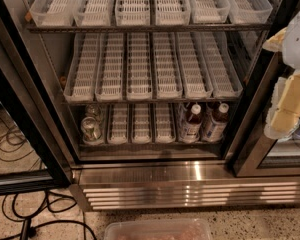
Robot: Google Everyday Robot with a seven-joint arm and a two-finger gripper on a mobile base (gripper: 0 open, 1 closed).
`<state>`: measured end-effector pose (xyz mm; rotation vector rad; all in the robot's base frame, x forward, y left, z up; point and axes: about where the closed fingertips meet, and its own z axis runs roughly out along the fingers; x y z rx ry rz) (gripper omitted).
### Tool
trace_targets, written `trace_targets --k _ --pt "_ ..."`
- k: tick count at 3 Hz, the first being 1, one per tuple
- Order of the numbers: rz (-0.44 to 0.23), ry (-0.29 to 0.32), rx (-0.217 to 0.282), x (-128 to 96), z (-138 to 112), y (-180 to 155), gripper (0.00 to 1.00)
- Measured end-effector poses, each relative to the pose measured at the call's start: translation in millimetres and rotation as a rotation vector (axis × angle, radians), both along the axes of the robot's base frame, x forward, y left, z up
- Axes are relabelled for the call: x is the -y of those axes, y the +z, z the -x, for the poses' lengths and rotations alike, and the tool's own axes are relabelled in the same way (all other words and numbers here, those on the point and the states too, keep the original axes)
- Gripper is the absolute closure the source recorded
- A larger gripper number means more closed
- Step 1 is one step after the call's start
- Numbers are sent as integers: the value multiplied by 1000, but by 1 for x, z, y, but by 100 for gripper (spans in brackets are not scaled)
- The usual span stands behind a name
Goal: Pick 7up can from bottom shelf of fridge
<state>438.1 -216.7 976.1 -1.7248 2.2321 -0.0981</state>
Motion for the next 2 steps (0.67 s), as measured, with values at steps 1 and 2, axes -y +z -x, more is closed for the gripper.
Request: trace_targets --k 1,2 --pt "0 0 0 0 0 0 0" --pt "-28 -4 -3 -9 4 -13 0"
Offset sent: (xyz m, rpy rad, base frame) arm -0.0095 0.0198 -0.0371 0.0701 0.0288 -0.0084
